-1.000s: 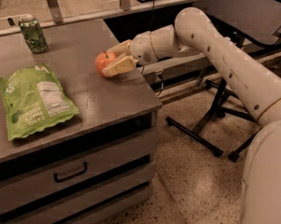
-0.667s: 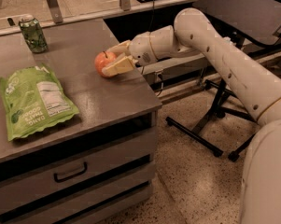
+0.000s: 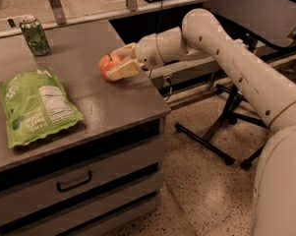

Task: Move apple near green can

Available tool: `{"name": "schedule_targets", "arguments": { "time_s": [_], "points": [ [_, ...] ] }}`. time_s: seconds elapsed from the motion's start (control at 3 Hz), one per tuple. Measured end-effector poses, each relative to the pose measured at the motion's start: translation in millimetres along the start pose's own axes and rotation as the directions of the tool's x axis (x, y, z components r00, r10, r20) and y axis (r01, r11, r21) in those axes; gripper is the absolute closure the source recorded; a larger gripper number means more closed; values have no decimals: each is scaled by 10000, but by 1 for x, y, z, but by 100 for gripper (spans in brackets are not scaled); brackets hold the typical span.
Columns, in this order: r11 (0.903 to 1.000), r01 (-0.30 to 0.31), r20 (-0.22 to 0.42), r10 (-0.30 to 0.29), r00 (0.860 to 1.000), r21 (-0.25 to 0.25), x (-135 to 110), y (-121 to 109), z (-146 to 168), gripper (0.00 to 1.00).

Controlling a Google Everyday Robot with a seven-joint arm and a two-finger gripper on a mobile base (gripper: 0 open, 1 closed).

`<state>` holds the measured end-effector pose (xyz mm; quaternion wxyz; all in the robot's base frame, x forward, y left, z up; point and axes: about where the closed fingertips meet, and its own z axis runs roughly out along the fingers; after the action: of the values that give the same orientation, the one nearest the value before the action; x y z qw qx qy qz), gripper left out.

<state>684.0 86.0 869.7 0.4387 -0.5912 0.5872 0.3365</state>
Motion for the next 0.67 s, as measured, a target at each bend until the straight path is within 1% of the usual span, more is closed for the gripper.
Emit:
{"name": "schedule_targets", "arguments": {
  "time_s": [0.33,0.67],
  "points": [
    [9994,342,78,-341,9994,-100,-8,-13,7,100],
    [9962,619,-241,-635,9977,-620,-5,-41,40,100]
  ]
}}
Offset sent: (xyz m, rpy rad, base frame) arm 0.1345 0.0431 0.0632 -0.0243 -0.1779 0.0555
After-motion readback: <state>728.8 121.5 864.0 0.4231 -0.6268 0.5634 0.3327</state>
